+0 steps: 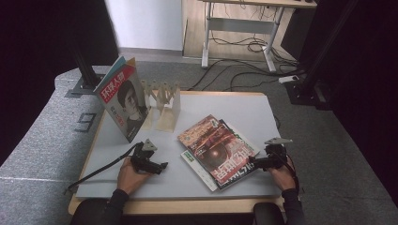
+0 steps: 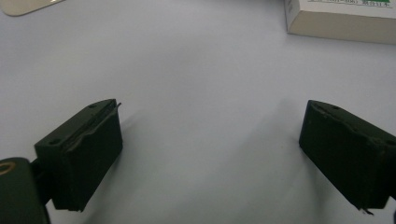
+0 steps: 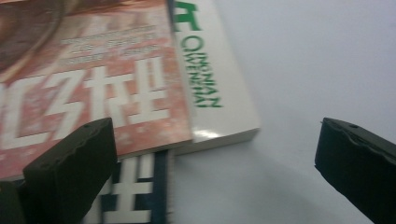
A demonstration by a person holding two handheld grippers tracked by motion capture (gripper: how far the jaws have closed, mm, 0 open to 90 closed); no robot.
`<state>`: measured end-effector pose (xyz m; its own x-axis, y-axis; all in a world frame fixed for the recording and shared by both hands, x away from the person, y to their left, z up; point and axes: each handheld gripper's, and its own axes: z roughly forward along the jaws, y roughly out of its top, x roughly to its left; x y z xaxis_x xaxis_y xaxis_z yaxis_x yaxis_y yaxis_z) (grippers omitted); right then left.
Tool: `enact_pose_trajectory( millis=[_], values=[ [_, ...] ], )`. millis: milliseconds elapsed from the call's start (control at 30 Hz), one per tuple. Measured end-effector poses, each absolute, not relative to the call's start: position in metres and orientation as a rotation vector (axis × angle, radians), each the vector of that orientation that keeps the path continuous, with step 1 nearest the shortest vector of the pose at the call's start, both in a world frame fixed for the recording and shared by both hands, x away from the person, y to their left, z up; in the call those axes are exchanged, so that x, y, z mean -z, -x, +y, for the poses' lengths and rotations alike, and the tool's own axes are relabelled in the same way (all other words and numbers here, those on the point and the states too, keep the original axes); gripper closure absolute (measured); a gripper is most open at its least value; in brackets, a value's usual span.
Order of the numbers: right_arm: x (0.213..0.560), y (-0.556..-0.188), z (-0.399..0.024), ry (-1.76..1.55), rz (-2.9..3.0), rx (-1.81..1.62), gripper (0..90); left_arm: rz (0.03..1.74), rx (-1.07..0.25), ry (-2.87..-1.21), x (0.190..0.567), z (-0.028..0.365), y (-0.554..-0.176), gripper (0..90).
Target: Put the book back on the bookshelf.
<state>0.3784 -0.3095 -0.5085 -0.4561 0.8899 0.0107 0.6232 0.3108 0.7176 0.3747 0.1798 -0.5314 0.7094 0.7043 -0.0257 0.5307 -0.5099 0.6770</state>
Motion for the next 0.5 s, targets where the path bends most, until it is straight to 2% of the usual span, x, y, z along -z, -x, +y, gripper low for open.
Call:
enact_pose_trajectory(
  millis=[200,333,500],
  values=[
    [0.509,-0.376,-0.314,-1.353,2.164,-0.921,3.4,0.912,-0.319,-2.248,0.53,0.182,-0.376,4.3],
    [0.509,-0.372,-0.316,-1.362,2.162,-0.946,3.3,0.921,-0.253,-2.214,0.526,0.183,-0.382,4.9],
    [0.509,-0.368,-0.31,-1.348,2.182,-0.972,0.9,0.825,-0.325,-2.317,0.515,0.163,-0.392,2.5]
  ],
)
